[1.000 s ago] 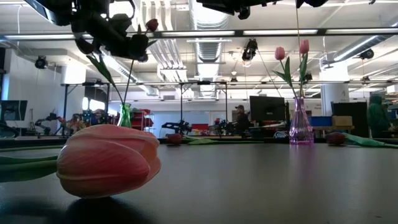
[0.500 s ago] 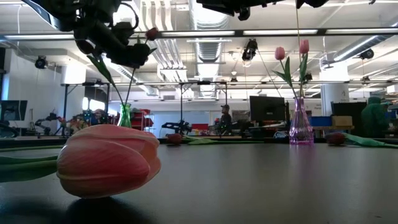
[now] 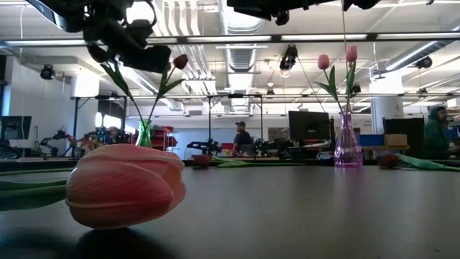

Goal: Sort flowers into vase by color
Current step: Put the pink flower into the violet vase

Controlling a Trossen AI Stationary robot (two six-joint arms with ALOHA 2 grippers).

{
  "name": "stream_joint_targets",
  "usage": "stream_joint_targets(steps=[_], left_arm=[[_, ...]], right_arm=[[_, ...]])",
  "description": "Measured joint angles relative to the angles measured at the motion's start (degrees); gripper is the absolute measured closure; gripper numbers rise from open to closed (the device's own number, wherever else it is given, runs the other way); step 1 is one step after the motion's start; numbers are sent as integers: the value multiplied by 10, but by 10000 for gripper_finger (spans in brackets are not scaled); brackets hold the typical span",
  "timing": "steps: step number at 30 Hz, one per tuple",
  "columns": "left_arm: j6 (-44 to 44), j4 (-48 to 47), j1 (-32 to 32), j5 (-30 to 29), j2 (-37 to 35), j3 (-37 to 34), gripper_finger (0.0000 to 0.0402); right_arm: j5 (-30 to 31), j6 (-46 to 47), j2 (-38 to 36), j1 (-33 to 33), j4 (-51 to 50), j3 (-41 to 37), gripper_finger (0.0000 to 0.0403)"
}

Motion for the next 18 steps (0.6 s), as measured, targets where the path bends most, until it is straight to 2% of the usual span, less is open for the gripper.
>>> stream_joint_targets(steps=[7,13,18], left_arm=[[24,0,0,1,-27,0,228],[85,-10,-3,7,-49,0,228],[106,-29,-27,23,-69,0,228]], right_arm=[[0,0,0,0,-10,0,252],[0,-5,0,0,-23,0,252],[0,-5,0,0,-36,0,252]])
